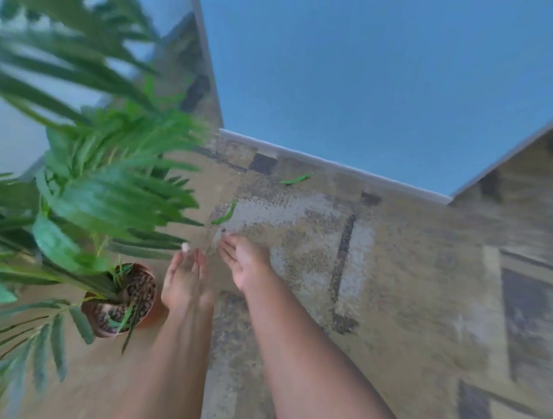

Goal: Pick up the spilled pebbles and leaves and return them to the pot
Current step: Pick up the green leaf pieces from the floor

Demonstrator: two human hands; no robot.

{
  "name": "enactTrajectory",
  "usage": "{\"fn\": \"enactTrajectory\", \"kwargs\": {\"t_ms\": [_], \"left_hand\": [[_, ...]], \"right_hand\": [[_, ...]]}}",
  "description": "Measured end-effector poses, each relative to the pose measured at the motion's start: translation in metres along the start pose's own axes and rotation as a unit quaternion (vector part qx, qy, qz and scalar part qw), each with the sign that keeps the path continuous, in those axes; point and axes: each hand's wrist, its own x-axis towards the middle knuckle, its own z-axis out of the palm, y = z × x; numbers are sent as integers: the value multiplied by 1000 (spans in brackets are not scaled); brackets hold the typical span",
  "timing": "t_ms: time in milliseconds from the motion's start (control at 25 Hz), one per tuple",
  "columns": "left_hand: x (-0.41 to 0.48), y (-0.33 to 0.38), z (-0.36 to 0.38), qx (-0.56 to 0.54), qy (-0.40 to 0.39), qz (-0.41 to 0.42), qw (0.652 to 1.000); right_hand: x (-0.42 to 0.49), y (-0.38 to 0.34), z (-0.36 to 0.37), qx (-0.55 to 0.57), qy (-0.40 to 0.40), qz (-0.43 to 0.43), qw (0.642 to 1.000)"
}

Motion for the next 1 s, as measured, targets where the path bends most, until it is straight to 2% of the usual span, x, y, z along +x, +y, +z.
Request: {"fn": "enactTrajectory", "kwargs": {"t_ms": [160,320,520,560,720,880,1000], "left_hand": [[-57,-14,56,31,-6,-10,999],[-70,-36,116,29,-30,16,999],[-10,-77,206,115,-3,53,992],[8,-89,213,161,32,72,984],[57,-102,244,226,37,123,966],[130,-122,245,329,27,164,930],[203,-142,225,420,30,210,882]], "right_hand": [[-32,-80,-25,-76,46,-36,995],[-18,-144,-38,-129,93,-49,986],[69,-209,-33,-211,95,-61,971],[91,-216,-38,-252,112,-61,959],[156,-256,-42,-313,80,-80,943],[242,-272,-69,-413,87,-112,900],[325,-270,-96,-504,109,-150,843]]}}
